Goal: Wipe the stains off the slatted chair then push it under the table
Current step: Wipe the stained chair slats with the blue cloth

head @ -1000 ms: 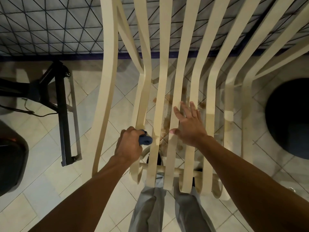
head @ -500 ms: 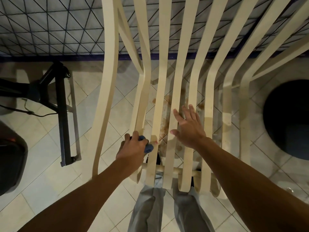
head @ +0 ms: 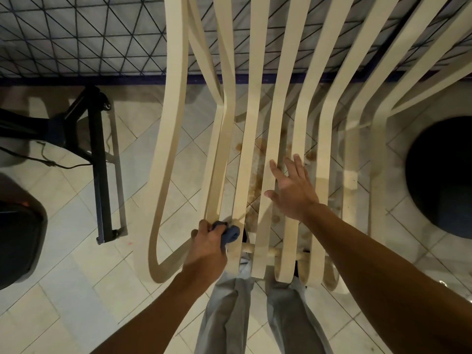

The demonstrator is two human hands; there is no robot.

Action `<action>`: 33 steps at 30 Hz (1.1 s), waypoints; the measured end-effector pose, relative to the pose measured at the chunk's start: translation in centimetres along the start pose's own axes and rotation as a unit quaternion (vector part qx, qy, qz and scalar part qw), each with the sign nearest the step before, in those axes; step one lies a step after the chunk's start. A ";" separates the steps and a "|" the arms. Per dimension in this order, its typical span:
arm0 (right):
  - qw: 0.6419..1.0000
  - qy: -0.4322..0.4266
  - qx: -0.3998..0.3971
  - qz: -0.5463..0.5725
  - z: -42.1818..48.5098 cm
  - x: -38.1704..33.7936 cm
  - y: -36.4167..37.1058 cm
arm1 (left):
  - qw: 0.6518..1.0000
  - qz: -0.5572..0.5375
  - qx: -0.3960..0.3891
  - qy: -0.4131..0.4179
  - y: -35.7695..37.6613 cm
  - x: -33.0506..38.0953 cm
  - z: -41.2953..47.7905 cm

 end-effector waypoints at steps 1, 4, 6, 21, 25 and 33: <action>1.000 0.002 -0.002 0.004 -0.1 0.0 0.0 | 1.000 -0.009 0.009 0.008 0.0 -0.1 -0.8; 1.000 0.002 0.006 0.015 -0.4 -0.1 -0.2 | 0.999 -0.052 0.013 0.010 -0.6 -0.2 -2.6; 1.000 -0.001 0.009 0.016 -0.7 -0.2 -0.1 | 0.996 -0.078 0.042 0.004 -1.4 -0.5 -3.0; 0.999 -0.034 0.000 -0.040 -3.7 0.3 0.1 | 0.989 -0.138 0.019 0.048 5.0 2.8 -7.9; 1.000 -0.003 -0.003 -0.010 -5.2 1.0 0.5 | 0.990 -0.137 0.016 0.025 5.0 2.2 -9.3; 0.999 0.035 -0.007 -0.005 -9.1 4.4 0.8 | 0.984 -0.102 0.080 0.124 1.6 7.4 -4.5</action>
Point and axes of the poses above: each hand's wrist, its own z-axis towards the middle knuckle, its own y-axis out of the palm, x = y × z, the point moved 10 cm from there along z, towards the middle knuckle, and after that the axes turned 2 degrees about x, right-handed, at the moved point
